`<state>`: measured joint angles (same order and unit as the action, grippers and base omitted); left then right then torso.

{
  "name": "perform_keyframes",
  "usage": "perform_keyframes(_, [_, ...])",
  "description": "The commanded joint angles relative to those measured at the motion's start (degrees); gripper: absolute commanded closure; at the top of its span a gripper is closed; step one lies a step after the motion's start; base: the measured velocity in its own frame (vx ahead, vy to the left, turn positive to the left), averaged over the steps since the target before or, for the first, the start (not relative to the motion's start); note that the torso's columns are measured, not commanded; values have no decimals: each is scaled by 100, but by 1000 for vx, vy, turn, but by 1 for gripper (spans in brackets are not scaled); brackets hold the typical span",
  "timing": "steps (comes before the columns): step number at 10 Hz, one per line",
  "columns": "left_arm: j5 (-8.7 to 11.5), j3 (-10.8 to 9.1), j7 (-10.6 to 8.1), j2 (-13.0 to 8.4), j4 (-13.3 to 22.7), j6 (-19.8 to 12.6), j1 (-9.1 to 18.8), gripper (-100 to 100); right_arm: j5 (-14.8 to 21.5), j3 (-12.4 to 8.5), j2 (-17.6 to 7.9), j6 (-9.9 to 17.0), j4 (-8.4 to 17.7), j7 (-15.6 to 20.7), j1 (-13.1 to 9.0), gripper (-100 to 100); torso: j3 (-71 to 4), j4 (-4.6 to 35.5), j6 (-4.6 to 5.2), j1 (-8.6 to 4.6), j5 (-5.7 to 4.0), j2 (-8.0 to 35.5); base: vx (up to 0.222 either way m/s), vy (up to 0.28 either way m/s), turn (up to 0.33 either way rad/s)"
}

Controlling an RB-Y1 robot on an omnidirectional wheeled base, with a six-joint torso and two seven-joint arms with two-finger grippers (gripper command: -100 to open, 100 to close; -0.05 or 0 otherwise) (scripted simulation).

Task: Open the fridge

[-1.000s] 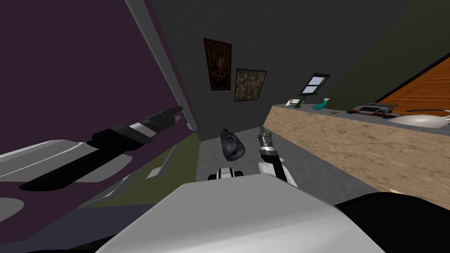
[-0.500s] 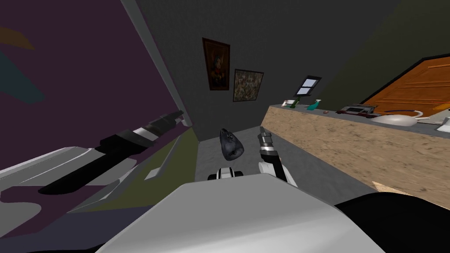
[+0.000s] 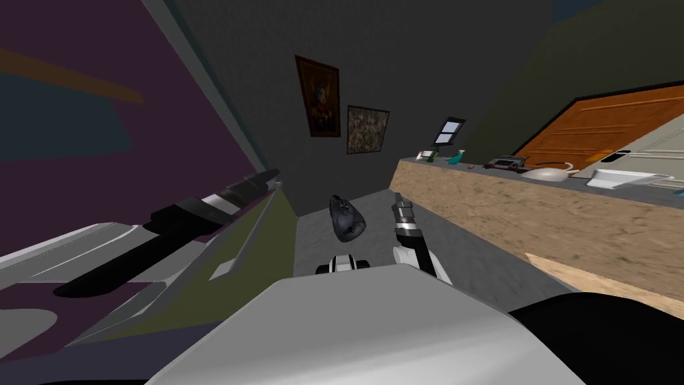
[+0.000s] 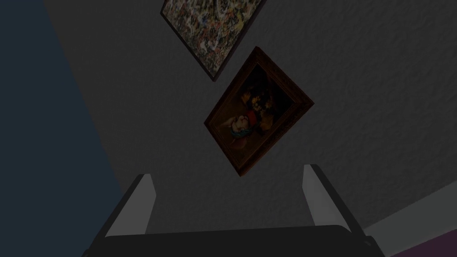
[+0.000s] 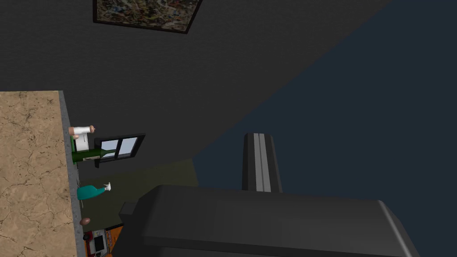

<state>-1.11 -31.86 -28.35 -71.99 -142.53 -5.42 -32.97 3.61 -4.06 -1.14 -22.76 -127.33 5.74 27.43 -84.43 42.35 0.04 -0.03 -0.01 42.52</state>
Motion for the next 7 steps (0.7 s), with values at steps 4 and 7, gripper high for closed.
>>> perform_keyframes(4, [35,-10,23,-94,780,37,146,-100,0,-1,0,0,0,0,1,0,-21,-10,0,3,1,-33,-97,-11,-180])
perform_keyframes(7, [63,-36,41,-161,1255,51,239,-100,0,-1,0,0,0,0,2,0,-14,-6,-7,3,1,-26,-88,-22,-202])
